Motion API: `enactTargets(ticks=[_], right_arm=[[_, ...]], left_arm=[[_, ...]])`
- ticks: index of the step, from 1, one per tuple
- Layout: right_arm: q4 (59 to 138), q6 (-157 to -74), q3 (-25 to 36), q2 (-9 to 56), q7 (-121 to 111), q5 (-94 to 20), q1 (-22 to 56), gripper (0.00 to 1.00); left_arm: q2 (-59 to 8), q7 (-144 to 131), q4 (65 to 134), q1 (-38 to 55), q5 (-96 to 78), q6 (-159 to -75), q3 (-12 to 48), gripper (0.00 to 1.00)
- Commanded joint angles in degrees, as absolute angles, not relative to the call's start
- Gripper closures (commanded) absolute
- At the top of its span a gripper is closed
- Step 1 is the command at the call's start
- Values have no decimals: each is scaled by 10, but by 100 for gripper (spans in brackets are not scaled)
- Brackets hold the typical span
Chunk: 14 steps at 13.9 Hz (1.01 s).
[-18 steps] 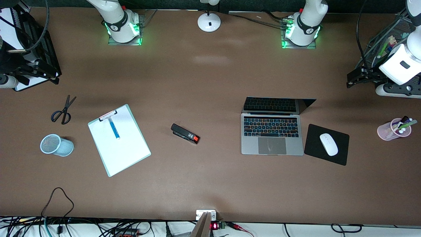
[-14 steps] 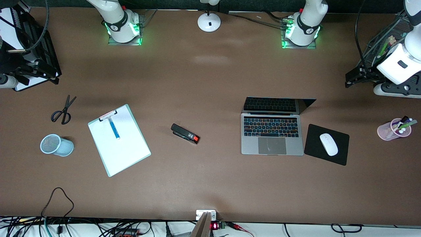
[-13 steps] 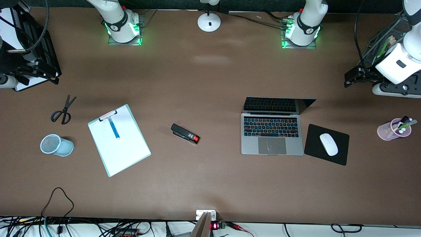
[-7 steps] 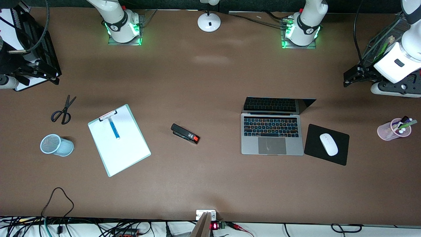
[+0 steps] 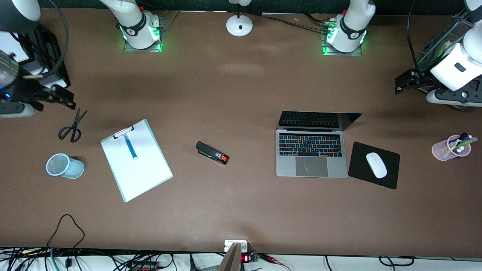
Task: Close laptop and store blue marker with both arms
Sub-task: 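Reach the right gripper to the blue marker while the left gripper approaches the laptop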
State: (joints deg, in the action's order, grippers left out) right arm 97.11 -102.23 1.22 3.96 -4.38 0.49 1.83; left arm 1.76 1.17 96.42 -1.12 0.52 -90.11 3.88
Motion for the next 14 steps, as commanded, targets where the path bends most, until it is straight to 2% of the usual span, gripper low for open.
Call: enactTargets(ticks=[1, 2, 3, 4, 5, 7, 8, 12, 14], right_arm=[[1044, -1105, 9, 43, -67, 4, 19, 0], [1056, -1124, 8, 54, -70, 4, 21, 0], [1059, -1135, 7, 73, -73, 4, 21, 0], [1057, -1139, 6, 99, -89, 4, 22, 0], [1055, -1142, 6, 119, -103, 2, 22, 0], [1055, -1162, 6, 153, -117, 1, 22, 0], [1056, -1168, 5, 163, -123, 1, 24, 0], [1060, -1215, 4, 206, -130, 2, 30, 0], [1062, -1226, 4, 212, -133, 2, 30, 0]], left_arm=[[18, 16, 955, -11, 16, -890, 39, 0], [17, 15, 956, -11, 18, -891, 38, 0], [17, 16, 957, -11, 18, -890, 38, 6], [16, 18, 957, -11, 18, -886, 39, 31], [16, 18, 961, -11, 18, -882, 39, 50], [16, 17, 960, -7, 17, -866, 46, 81], [16, 16, 961, -4, 17, -863, 47, 92], [11, 17, 962, -4, 14, -863, 57, 100], [11, 7, 962, -4, 14, -850, 73, 100]])
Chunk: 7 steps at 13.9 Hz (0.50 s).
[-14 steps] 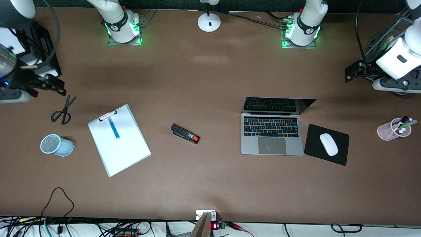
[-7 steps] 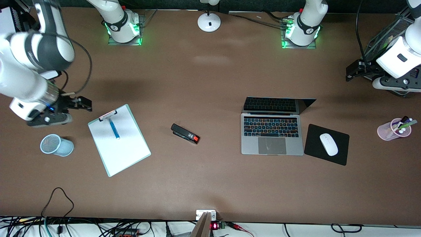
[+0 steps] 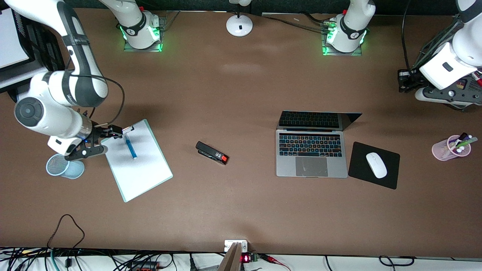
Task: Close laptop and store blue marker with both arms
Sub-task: 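Reach the right gripper to the blue marker while the left gripper approaches the laptop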
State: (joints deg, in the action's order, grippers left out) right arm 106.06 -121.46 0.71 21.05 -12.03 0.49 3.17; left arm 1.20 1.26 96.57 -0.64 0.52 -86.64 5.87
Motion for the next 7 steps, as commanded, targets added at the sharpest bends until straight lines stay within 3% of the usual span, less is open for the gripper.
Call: enactTargets(ticks=[1, 4, 7], right_arm=[[1063, -1235, 4, 216, -135, 2, 30, 0], [1105, -1307, 4, 217, -144, 1, 30, 0], [1154, -1413, 4, 228, -166, 1, 39, 0]], left_arm=[[11, 6, 963, -4, 13, -848, 79, 100], [11, -10, 967, -4, 6, -845, 99, 100], [10, -100, 981, -4, -13, -847, 164, 100]])
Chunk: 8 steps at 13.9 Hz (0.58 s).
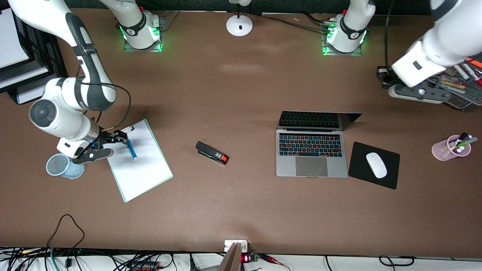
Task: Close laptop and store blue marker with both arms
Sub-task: 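Reach the right gripper to the blue marker while the left gripper approaches the laptop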
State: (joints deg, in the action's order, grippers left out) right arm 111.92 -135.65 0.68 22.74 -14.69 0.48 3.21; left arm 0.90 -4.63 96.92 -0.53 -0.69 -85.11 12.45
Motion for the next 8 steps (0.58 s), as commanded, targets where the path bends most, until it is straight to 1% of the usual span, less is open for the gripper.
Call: enactTargets(ticks=[1, 2, 3, 4, 5, 7, 8], right_arm=[[1154, -1417, 4, 236, -170, 2, 40, 0], [1154, -1419, 4, 241, -174, 2, 40, 4], [1154, -1425, 4, 246, -181, 2, 41, 10], [1154, -1429, 4, 248, -187, 2, 42, 13], [1152, -1430, 4, 253, -189, 2, 42, 14], [1152, -1447, 4, 268, -218, 2, 40, 19], [1152, -1458, 4, 276, -227, 1, 39, 22]], left_arm=[[10, -127, 992, -4, -13, -850, 195, 100], [10, -145, 1005, -5, -13, -854, 212, 100], [11, -155, 1026, -4, -14, -873, 219, 100], [14, -165, 1054, -5, -14, -904, 232, 100], [14, -176, 1073, -6, -14, -930, 243, 100], [16, -207, 1107, -9, -14, -961, 267, 100], [17, -209, 1124, -10, -14, -970, 268, 100]])
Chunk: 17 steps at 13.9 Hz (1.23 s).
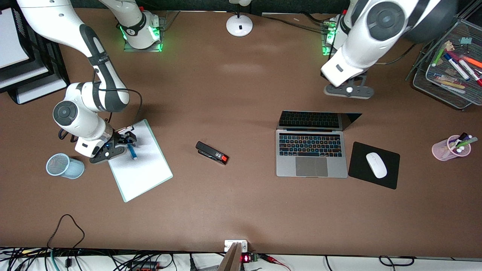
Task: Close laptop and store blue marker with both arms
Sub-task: 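Grasp the blue marker with the right gripper while the left gripper reaches the lid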
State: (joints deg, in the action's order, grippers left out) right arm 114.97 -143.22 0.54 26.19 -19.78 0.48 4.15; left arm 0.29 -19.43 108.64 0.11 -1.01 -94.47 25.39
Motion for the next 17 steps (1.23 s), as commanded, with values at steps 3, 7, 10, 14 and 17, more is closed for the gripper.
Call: enactTargets(ticks=[3, 7, 10, 14, 17], right_arm=[[1151, -1478, 4, 297, -243, 1, 40, 33], [1149, -1479, 3, 307, -256, 2, 41, 48], [1147, -1479, 3, 309, -266, 2, 40, 57], [1147, -1481, 3, 313, -266, 2, 41, 69], [1147, -1482, 3, 313, -265, 2, 43, 89]], left_arm=[[18, -208, 1178, -10, -13, -1034, 269, 100], [17, -209, 1234, -13, -14, -1130, 268, 100], [11, -209, 1266, -24, -13, -1197, 268, 100], [-9, -209, 1268, -32, -12, -1231, 267, 100], [-23, -208, 1268, -40, -11, -1266, 267, 100]])
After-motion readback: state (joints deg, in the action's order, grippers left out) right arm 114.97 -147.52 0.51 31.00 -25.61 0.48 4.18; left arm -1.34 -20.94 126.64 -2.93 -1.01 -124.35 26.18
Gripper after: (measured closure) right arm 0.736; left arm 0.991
